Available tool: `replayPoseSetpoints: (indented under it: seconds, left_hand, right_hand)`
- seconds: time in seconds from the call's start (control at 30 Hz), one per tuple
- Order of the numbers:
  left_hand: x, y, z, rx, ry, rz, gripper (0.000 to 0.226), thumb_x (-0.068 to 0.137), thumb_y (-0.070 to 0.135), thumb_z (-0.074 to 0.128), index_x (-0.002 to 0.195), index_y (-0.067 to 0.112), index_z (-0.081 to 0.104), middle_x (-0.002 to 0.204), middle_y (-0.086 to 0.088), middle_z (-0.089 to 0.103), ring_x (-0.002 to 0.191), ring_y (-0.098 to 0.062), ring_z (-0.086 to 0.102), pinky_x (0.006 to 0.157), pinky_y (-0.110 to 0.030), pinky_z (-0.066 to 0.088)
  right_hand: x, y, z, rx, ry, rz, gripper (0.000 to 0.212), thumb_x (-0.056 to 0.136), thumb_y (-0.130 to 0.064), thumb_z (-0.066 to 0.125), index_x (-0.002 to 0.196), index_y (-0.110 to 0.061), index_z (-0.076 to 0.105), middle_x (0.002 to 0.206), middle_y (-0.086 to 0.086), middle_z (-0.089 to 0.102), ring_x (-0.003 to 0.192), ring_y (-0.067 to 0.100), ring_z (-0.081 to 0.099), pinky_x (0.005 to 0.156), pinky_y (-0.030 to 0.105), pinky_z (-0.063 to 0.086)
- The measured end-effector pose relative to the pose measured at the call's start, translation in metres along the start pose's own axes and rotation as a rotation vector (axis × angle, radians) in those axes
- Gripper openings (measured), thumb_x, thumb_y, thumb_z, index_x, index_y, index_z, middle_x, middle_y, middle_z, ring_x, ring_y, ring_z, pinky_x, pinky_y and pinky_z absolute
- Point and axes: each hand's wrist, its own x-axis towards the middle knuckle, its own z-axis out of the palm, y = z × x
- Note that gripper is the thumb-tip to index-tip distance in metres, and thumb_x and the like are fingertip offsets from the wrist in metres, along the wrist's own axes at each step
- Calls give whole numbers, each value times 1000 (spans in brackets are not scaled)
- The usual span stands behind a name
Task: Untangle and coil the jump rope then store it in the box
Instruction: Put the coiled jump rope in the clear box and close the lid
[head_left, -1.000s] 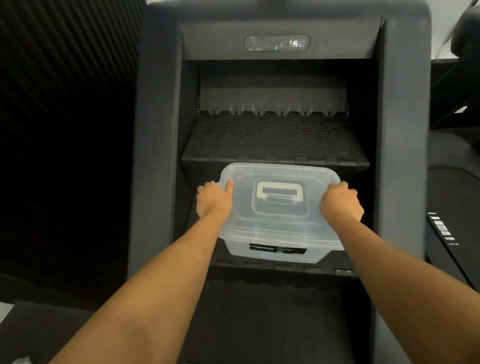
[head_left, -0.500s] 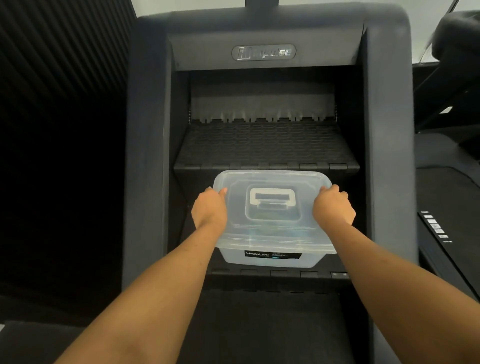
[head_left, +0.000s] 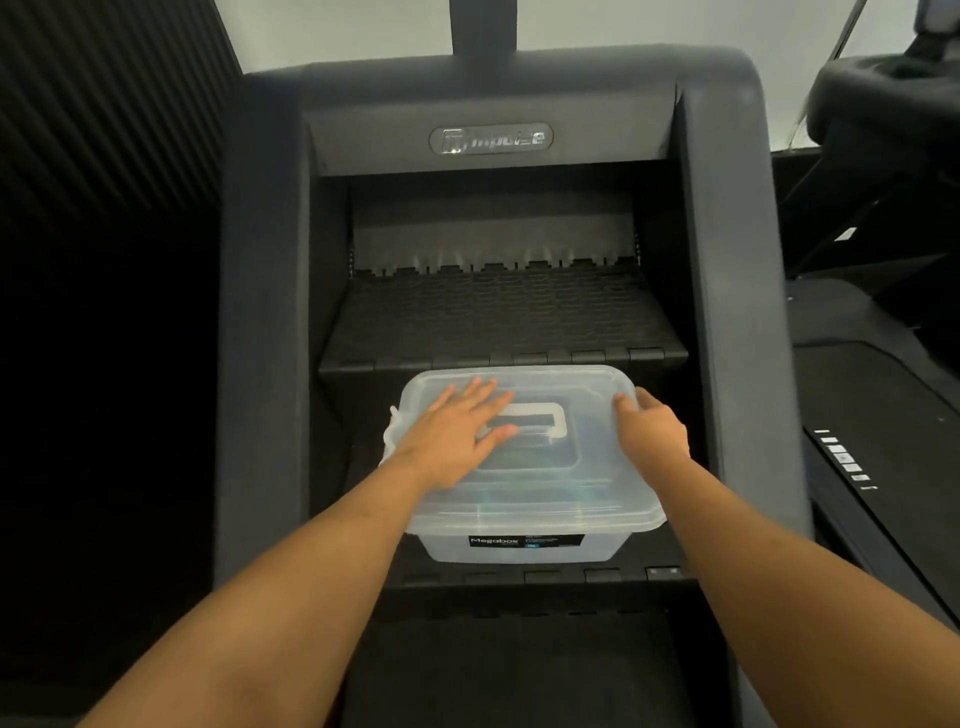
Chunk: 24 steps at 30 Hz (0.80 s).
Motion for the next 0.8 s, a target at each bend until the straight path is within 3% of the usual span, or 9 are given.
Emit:
replayPoseSetpoints:
  seconds: [0.1,0.2,0.3,0.4,0.53,0.63,0.8]
  left_hand:
    - [17,-2,-8,143,-199,71,66,100,75,18,159,55,-3,171,12,-15,155,-19,-26,125,-50,-17]
    - [30,10,-3,235,-218,110,68,96,82,13,156,59,-8,170,10,-22,152,-28,-33,120,-62,-21]
    - [33,14,1,233,-188,110,68,97,80,13,157,57,-7,170,11,-19,154,-26,-29,121,-61,-19]
    - [33,12,2,232,-174,107,75,96,81,14,160,50,-10,171,12,-17,155,-25,-26,123,-60,-17]
    - [34,9,6,241,-157,96,86,95,84,13,163,38,-11,171,14,-15,156,-22,-25,124,-60,-13]
    - [34,9,6,231,-147,101,86,95,84,13,163,38,-10,171,14,-15,156,-22,-24,124,-59,-14]
    - [34,10,6,222,-131,109,85,95,84,14,163,40,-9,171,14,-12,157,-21,-22,125,-58,-13]
  right_hand:
    - [5,-1,-4,102,-80,99,69,97,-59,49,158,-36,27,149,9,49,121,34,54,98,51,46]
    - [17,-1,-3,155,-133,233,87,89,-68,55,161,-30,22,153,12,43,132,41,48,107,57,38]
    - [23,2,-3,189,-170,299,98,74,-81,56,148,-18,45,128,13,59,109,39,58,92,55,45]
    - [18,2,-3,94,-115,252,90,77,-79,54,134,-9,55,114,10,58,101,34,57,83,47,45]
    - [10,0,-4,-30,37,145,85,78,-76,55,132,-11,51,114,9,60,95,31,61,78,44,53]
    - [5,-1,-6,-84,85,78,75,87,-68,58,135,-11,45,108,7,58,88,27,59,70,41,49]
    - [0,0,-9,22,107,84,54,86,-64,67,101,-14,55,81,1,58,65,18,56,60,35,46]
